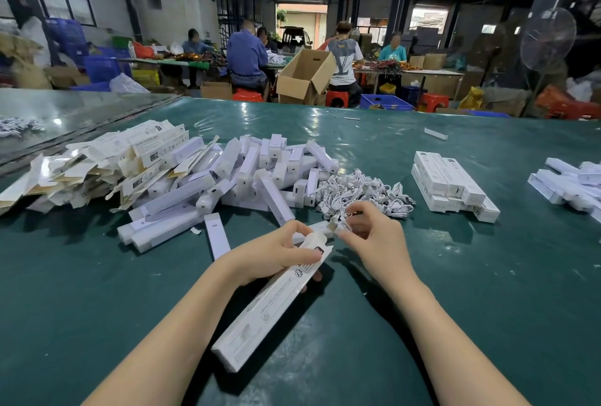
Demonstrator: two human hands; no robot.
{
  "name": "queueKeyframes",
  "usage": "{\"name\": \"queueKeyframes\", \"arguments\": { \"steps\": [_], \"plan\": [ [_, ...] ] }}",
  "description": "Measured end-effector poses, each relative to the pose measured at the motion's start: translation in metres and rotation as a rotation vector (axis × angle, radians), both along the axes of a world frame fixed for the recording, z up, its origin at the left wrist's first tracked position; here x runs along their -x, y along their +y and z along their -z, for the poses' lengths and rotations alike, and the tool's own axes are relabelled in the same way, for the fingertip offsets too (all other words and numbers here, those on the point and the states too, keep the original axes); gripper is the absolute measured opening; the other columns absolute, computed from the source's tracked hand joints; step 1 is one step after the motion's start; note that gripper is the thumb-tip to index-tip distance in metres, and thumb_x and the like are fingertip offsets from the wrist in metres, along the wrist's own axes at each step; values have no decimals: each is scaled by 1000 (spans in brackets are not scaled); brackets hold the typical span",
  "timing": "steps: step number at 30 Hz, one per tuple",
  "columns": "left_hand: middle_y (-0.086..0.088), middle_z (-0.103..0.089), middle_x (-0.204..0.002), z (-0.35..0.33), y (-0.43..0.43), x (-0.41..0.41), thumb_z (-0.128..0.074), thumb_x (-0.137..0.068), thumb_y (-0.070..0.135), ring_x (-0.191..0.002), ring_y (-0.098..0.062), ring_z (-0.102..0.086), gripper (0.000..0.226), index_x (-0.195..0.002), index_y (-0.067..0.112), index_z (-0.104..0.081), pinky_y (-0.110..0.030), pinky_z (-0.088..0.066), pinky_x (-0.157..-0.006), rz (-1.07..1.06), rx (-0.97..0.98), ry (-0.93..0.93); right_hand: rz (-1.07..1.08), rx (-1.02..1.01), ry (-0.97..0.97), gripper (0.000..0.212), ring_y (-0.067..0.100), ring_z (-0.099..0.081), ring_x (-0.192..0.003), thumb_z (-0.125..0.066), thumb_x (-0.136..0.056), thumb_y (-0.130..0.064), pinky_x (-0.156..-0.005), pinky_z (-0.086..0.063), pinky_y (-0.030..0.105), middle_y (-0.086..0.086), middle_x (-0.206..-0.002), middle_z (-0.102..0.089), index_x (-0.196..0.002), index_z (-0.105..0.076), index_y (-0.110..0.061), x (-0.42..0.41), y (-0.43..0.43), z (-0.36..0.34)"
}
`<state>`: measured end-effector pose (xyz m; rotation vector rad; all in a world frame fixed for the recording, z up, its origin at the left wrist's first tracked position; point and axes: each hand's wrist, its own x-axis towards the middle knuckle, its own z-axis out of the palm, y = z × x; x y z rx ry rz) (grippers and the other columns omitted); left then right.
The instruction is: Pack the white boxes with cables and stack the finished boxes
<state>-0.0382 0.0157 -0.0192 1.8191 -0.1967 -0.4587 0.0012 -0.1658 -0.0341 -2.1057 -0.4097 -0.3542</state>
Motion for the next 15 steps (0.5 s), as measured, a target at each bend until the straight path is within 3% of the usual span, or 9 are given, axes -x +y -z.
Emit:
{"name": "queueKeyframes", "arguments": {
  "steps": [3, 8, 12, 15],
  "plan": [
    [-2, -72, -75, 0, 1, 1, -55, -91, 18, -56, -15, -63, 30, -115, 11, -38, -21, -48, -49, 2, 19, -11, -115, -62, 54, 18, 4, -61, -68, -74, -72, -3, -70, -48, 11, -9, -72, -66, -82, -68, -16, 1, 5, -2],
    [-7, -70, -79, 2, 2, 1, -55, -92, 16, -57, -17, -62, 29, -116, 11, -40, -23, -49, -52, -26, 40, -70, -260, -102, 233, 24, 11, -62, -68, -74, -71, 3, -73, -51, 26, 5, -73, -69, -70, -68, -20, -1, -2, -5],
    [-5, -70, -78, 4, 3, -1, -55, -91, 14, -60, -19, -61, 26, -113, 13, -42, -22, -48, -54, -19, 48, -73, -336, -19, 258, 20, -4, -57, -61, -71, -74, 3, -68, -46, 13, -3, -69, -68, -75, -70, -18, 0, -4, -7],
    [-6, -71, -81, 4, 1, -3, -57, -90, 16, -63, -13, -60, 27, -112, 13, -41, -18, -45, -60, 56, -63, -108, -362, 47, 234, 31, 6, -58, -71, -63, -73, 10, -75, -48, 26, 14, -81, -71, -75, -71, -20, 3, -1, -10]
  ]
}}
